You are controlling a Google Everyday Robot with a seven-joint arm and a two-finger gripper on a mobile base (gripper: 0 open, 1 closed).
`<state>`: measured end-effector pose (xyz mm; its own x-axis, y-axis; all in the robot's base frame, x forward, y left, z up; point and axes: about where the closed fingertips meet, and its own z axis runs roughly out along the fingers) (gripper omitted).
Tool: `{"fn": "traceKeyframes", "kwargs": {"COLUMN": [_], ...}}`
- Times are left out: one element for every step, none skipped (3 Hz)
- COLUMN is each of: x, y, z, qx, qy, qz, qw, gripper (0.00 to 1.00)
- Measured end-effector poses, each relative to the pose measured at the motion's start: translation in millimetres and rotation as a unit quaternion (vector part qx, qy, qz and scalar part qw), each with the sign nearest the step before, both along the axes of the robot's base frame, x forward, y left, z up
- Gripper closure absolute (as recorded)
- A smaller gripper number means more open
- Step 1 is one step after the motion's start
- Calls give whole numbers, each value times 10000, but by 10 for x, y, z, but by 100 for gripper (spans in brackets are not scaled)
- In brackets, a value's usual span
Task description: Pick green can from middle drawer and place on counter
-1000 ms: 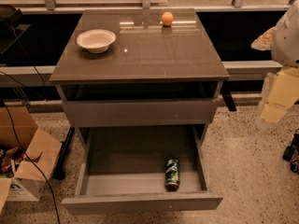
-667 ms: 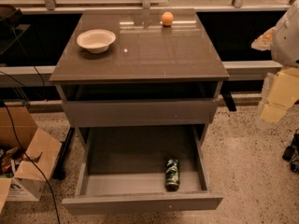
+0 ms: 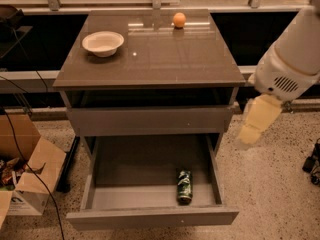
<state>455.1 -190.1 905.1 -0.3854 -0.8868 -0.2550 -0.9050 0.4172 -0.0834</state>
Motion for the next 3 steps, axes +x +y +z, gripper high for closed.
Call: {"fn": "traceKeyframes", "kwargs": {"x": [73, 170, 280], "y": [105, 168, 259], "z": [-510, -976, -1433], "qx": [459, 752, 885], "qy": [388, 615, 909], "qz": [-427, -769, -1005], "qw": [9973, 9923, 9868], "gripper": [0, 0, 0]}}
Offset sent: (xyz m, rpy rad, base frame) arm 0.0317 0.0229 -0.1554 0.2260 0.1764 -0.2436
